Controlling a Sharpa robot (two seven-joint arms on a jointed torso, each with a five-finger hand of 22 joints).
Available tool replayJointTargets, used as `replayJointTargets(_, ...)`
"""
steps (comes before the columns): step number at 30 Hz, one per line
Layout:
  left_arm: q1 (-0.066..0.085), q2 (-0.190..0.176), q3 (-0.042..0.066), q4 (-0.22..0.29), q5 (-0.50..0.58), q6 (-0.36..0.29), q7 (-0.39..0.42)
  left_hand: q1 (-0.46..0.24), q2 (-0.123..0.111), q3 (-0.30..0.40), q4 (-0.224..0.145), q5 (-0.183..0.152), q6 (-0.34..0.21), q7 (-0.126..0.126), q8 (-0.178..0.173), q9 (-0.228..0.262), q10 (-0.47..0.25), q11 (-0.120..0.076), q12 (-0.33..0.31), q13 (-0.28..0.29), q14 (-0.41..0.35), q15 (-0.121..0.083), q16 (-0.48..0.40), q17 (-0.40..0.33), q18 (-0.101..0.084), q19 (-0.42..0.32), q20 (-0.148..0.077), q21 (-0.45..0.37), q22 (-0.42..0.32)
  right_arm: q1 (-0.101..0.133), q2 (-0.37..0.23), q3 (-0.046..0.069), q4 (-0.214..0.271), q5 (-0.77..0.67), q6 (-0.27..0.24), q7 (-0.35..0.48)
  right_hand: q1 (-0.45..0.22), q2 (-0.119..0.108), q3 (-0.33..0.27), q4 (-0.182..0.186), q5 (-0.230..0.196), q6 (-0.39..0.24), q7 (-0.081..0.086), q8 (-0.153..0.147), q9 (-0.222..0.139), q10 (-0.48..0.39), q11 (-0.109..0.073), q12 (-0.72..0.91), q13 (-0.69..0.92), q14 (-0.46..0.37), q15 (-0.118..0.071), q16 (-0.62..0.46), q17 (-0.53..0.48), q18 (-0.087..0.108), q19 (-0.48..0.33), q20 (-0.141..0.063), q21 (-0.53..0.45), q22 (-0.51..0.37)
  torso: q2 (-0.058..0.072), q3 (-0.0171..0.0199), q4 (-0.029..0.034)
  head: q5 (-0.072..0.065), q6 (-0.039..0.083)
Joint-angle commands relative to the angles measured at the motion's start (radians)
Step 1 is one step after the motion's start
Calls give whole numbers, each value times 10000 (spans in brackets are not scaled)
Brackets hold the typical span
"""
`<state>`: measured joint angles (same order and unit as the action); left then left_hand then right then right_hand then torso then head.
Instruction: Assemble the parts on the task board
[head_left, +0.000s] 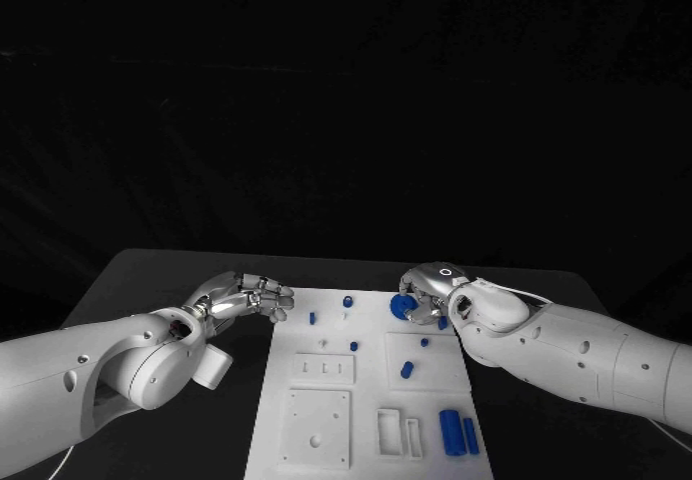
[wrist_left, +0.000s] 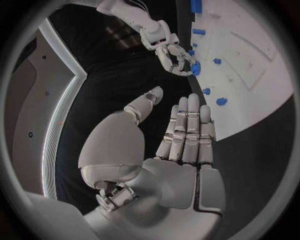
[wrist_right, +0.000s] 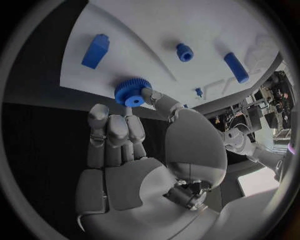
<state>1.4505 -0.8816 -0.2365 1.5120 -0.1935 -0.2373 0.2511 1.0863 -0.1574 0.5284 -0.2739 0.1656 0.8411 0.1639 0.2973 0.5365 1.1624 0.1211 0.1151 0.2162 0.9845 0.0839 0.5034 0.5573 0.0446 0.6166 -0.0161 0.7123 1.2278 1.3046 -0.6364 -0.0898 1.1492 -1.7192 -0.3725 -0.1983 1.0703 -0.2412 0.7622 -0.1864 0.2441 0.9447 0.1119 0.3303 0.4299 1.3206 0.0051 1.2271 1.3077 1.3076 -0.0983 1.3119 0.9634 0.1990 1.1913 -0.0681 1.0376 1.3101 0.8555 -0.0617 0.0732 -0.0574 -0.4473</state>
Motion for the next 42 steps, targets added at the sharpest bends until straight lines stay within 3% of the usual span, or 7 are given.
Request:
replayJointTargets(1,9,10,6,9,-20,81,85,76,34,-52,-11,-29,30,54,-47,-11,40,10,-59,0,49,10,-66,9,-112,-67,15,-55,-13,52,-32,8,304,-876,-609,-387,-78,-33,66,4,18,293,2,70,95,52,-46,54,954,6,-85,-54,14,628,47,-67,49,148,-6,-5,-16,26,21)
replayJointTargets(8,9,-2,7,21,-20,66,87,76,33,-53,-10,-29,31,54,-48,-12,44,9,-63,1,50,10,-67,11,-113,-68,16,-55,-13,108,11,11,962,-1558,-944,-627,-53,-138,170,88,-82,354,-24,81,97,98,-73,80,967,18,-111,-60,37,628,75,-80,57,138,1,-2,-10,57,84)
replayJointTargets(16,9,-6,7,42,-20,57,90,77,33,-54,-10,-29,33,54,-49,-12,50,9,-68,3,54,10,-69,14,-114,-67,16,-55,-12,105,458,10,1213,-1935,-1139,-801,0,-304,348,262,-272,381,-34,63,87,136,-82,88,975,34,-122,-73,68,628,106,-96,65,131,16,-1,1,124,108)
replayJointTargets(26,10,5,8,57,-20,60,91,77,33,-56,-9,-28,36,54,-51,-13,56,8,-75,4,57,9,-72,17,-114,-67,16,-55,-12,68,1162,-16,945,-2018,-1058,-848,13,-318,366,279,-292,377,-33,56,84,135,-82,81,973,36,-121,-78,72,628,107,-99,65,130,23,-26,30,160,114)
replayJointTargets(32,11,27,9,46,-20,51,108,60,28,-68,0,-40,39,55,-53,-14,63,8,-86,6,60,10,-76,21,-117,-66,17,-55,-11,-60,1486,-136,626,-2013,-1085,-760,4,-323,368,304,-325,370,-30,47,80,149,-79,96,982,37,-119,-82,76,628,108,-99,66,130,30,-31,34,153,46)
replayJointTargets(42,12,71,10,35,-20,80,101,49,27,-80,4,-66,41,54,-57,-16,70,7,-99,8,62,10,-82,25,-118,-67,16,-56,-11,-173,1737,-209,386,-1992,-931,-699,9,-329,371,307,-341,362,-29,40,77,147,-78,90,980,38,-118,-85,79,628,108,-101,65,130,30,0,14,232,-30)
